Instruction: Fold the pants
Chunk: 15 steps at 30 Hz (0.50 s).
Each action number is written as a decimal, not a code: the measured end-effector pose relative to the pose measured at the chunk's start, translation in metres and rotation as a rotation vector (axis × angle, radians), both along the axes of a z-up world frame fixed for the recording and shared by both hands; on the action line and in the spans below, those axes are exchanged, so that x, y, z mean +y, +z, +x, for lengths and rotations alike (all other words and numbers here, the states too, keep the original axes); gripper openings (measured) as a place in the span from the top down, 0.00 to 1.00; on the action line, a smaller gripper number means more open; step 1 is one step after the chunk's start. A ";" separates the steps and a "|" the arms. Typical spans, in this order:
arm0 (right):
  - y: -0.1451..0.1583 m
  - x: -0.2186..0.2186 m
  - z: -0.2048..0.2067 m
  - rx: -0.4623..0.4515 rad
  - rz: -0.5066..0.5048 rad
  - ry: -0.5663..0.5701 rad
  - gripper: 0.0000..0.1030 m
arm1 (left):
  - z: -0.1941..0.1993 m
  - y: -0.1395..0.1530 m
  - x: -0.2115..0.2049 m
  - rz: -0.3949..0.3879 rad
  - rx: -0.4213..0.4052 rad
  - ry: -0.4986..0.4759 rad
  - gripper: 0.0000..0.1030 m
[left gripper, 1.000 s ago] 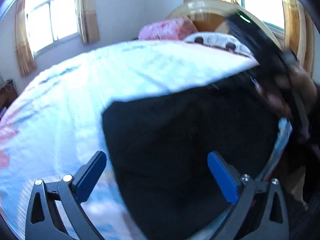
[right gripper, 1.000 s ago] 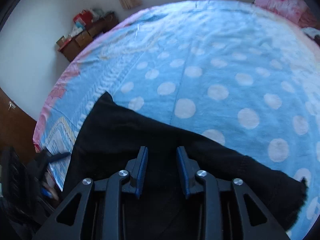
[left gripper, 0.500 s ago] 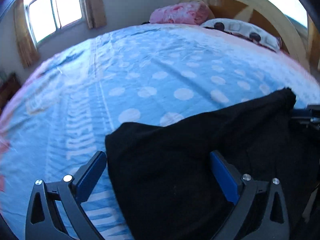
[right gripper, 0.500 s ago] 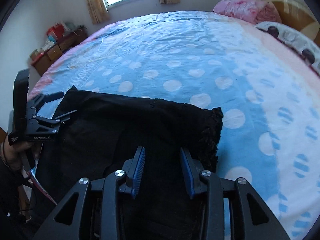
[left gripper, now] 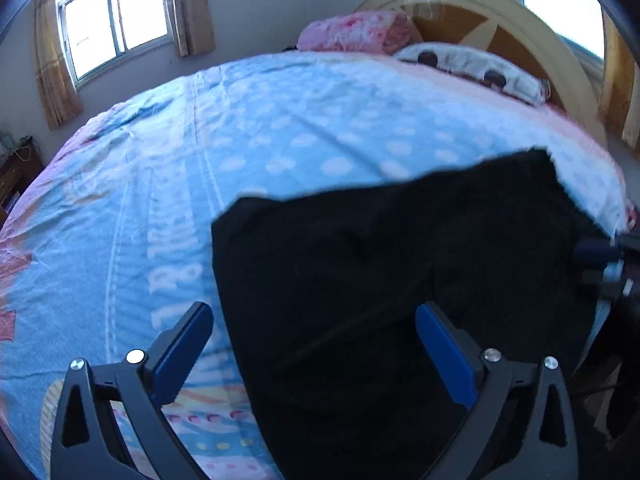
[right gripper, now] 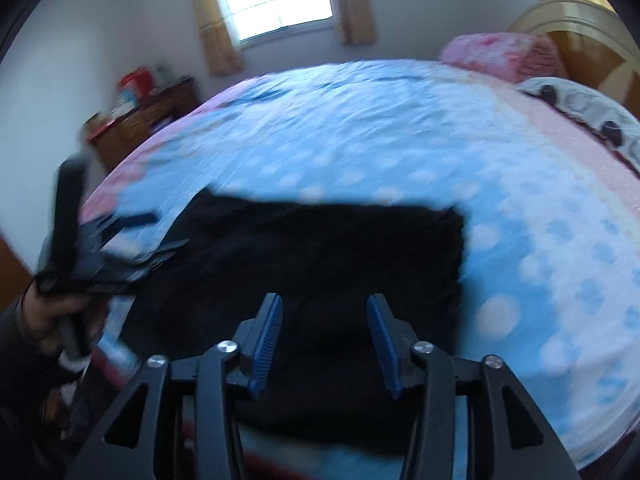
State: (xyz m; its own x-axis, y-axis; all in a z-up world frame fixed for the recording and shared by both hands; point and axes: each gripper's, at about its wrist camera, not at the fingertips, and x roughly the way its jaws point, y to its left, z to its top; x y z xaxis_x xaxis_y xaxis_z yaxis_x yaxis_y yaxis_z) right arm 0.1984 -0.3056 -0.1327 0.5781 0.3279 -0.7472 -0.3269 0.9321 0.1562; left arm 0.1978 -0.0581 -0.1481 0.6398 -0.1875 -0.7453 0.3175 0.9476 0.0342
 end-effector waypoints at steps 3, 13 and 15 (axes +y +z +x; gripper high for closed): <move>-0.030 0.006 -0.004 -0.004 -0.066 0.010 0.52 | 0.005 -0.013 0.005 -0.068 0.045 0.026 0.00; 0.004 -0.005 -0.013 -0.040 -0.041 0.020 0.51 | -0.011 -0.001 0.013 -0.102 0.047 0.029 0.00; 0.017 -0.015 -0.019 -0.086 -0.036 -0.004 0.51 | -0.019 0.005 0.017 -0.113 0.036 0.019 0.00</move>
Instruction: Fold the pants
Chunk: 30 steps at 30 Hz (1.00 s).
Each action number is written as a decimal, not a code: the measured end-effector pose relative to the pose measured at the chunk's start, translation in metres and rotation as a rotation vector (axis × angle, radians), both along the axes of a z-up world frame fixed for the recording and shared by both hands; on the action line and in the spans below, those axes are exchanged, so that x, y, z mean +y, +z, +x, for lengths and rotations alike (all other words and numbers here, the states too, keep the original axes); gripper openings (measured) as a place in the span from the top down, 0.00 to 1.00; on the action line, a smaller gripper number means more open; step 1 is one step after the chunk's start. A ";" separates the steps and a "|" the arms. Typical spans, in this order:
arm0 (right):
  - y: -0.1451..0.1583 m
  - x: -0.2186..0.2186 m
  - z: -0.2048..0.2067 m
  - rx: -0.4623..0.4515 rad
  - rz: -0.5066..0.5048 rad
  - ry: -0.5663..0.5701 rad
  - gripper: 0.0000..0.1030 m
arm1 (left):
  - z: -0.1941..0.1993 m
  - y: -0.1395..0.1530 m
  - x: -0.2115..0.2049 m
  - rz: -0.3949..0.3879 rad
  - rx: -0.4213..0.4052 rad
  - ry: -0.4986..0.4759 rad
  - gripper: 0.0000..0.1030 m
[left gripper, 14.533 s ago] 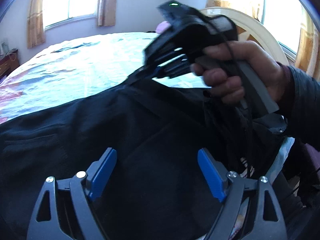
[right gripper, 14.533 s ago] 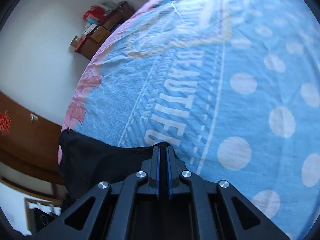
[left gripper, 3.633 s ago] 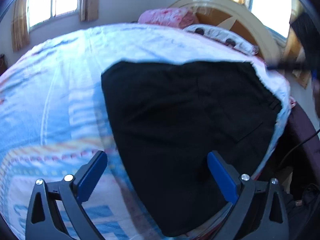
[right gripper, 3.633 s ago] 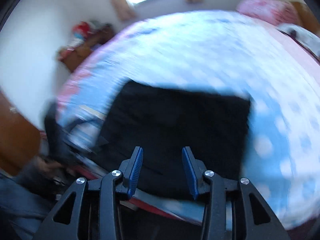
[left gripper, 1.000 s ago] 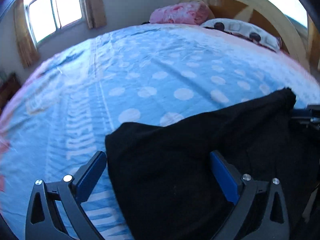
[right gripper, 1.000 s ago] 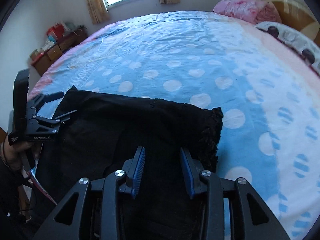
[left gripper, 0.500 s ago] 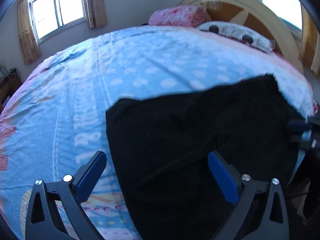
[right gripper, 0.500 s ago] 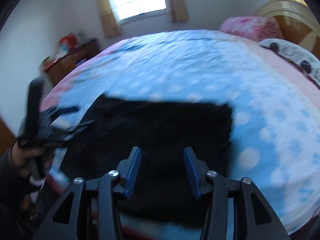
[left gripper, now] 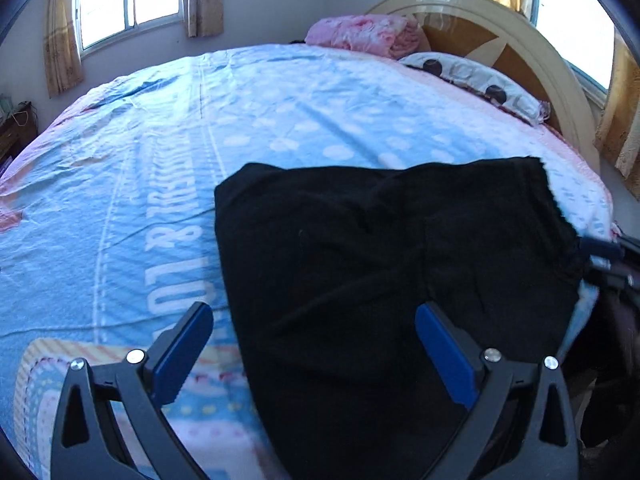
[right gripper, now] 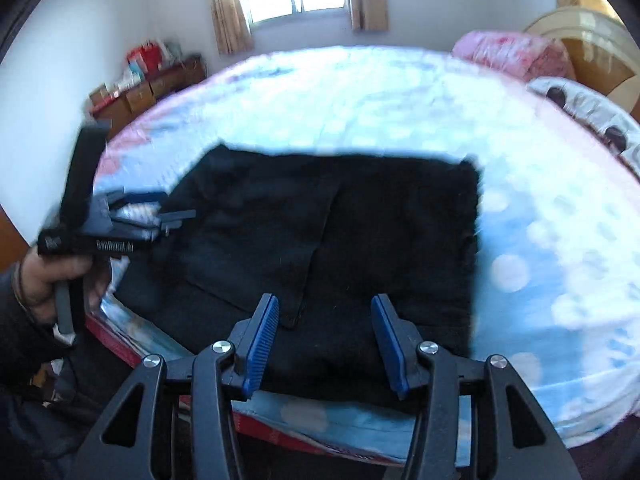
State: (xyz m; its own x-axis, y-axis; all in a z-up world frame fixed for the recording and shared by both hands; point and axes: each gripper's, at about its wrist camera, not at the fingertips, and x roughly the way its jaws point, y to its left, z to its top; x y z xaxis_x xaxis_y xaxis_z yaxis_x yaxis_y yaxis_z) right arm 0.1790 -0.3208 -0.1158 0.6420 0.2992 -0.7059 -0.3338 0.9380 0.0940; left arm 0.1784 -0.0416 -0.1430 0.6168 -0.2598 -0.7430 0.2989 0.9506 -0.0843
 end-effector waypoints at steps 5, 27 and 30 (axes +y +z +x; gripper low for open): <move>0.007 -0.042 0.005 0.010 0.063 -0.124 0.46 | -0.008 -0.004 0.013 -0.026 0.010 0.011 0.00; -0.044 -0.074 0.060 0.167 0.314 -0.129 0.48 | 0.019 -0.023 0.005 -0.054 0.061 -0.003 0.00; -0.047 -0.080 0.064 0.183 0.373 -0.152 0.49 | 0.020 -0.024 0.007 -0.057 0.068 -0.010 0.00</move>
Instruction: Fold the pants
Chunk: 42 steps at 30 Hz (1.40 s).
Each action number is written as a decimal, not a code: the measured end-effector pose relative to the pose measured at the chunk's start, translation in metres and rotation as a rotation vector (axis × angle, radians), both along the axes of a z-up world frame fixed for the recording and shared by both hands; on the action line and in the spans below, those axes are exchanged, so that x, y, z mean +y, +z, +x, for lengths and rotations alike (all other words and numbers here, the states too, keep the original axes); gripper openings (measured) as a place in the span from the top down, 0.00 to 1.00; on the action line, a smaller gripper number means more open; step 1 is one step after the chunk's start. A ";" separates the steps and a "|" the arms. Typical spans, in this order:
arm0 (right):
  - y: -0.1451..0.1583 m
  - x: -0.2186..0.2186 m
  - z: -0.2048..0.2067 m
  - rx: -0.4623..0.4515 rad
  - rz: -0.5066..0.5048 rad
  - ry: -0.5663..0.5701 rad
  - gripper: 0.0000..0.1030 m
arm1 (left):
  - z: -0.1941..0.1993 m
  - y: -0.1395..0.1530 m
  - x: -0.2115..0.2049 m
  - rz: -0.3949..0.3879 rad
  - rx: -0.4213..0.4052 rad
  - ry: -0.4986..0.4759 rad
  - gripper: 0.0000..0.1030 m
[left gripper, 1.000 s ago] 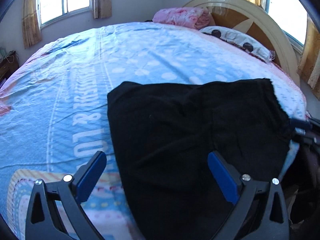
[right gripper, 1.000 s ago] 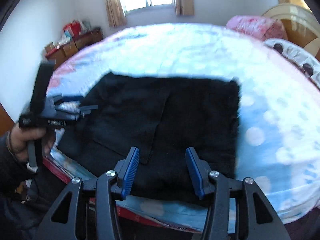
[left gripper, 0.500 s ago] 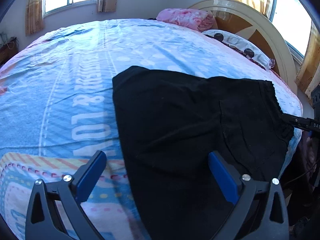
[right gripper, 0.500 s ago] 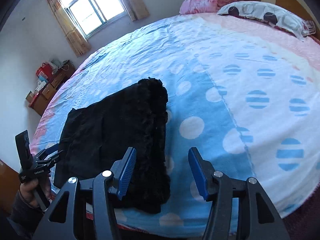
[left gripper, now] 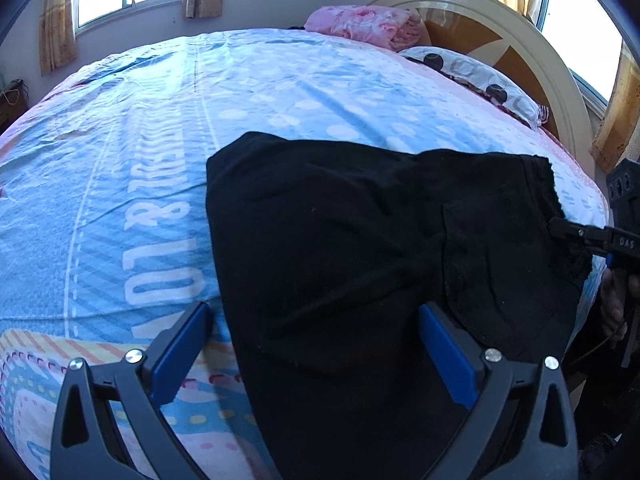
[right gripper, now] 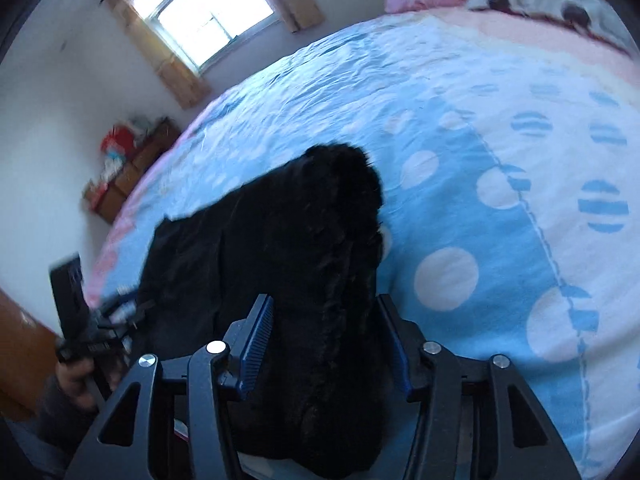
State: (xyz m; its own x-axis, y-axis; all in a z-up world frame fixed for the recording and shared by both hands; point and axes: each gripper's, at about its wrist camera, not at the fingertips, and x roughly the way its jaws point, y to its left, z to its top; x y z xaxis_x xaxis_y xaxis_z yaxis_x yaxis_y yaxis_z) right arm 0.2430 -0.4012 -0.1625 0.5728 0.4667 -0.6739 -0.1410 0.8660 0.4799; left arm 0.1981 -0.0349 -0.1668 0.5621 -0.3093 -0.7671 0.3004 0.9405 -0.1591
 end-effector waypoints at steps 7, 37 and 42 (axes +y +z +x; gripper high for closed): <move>0.006 0.006 -0.006 -0.059 0.044 0.020 0.58 | 0.000 0.001 0.001 -0.011 -0.003 0.000 0.01; 0.087 0.083 0.006 -0.177 -0.035 0.203 0.75 | -0.037 0.077 0.076 -0.173 -0.186 0.075 0.91; 0.113 0.158 0.058 -0.193 -0.038 0.348 0.75 | -0.040 0.091 0.142 -0.097 -0.231 0.191 0.91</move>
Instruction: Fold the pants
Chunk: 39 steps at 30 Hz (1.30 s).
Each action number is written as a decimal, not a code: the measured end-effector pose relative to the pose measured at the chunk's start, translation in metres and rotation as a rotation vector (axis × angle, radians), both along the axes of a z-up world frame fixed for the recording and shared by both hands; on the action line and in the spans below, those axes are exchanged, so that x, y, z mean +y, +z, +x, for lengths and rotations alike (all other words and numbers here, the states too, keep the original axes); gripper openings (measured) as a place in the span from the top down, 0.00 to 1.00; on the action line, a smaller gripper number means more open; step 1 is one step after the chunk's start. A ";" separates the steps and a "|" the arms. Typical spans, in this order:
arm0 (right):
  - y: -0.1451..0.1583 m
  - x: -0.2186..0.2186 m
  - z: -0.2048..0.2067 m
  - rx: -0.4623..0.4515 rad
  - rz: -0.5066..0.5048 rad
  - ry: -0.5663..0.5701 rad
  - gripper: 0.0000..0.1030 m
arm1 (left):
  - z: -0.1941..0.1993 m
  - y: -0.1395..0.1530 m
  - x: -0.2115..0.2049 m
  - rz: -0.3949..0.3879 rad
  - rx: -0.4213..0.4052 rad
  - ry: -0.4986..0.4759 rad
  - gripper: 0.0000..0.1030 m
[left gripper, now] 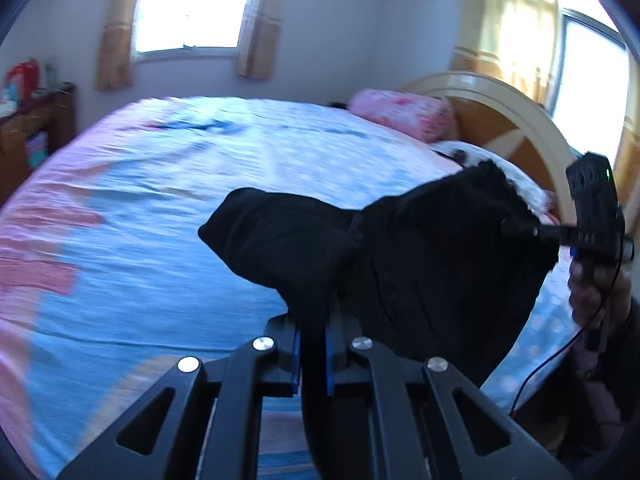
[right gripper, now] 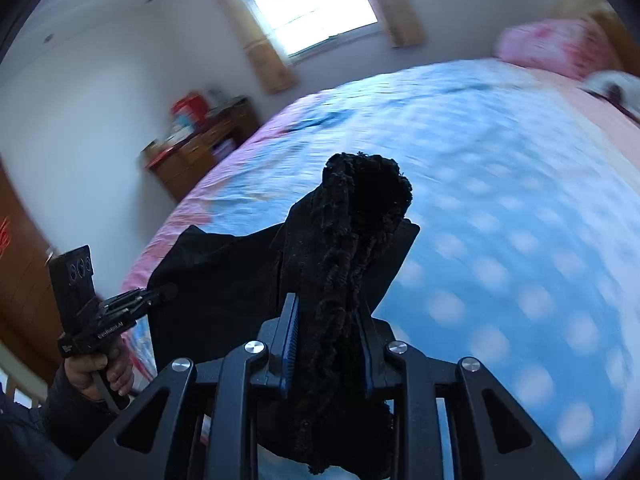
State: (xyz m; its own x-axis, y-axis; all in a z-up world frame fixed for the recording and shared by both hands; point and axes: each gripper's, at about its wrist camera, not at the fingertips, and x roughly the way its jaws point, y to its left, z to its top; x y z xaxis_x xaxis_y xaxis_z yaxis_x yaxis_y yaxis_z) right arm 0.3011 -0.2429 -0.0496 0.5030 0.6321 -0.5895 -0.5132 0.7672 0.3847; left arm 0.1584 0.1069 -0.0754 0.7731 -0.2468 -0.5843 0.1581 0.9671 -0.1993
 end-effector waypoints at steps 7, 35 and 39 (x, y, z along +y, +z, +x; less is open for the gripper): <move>0.021 0.133 0.062 -0.033 -0.032 0.207 0.75 | -0.013 0.016 0.096 0.068 -0.039 0.203 0.91; -0.112 0.322 0.180 0.218 -0.141 0.327 0.44 | -0.005 -0.099 0.214 0.129 0.152 0.597 0.27; -0.098 0.308 0.174 0.189 -0.118 0.277 0.42 | -0.017 -0.088 0.211 0.122 0.161 0.616 0.27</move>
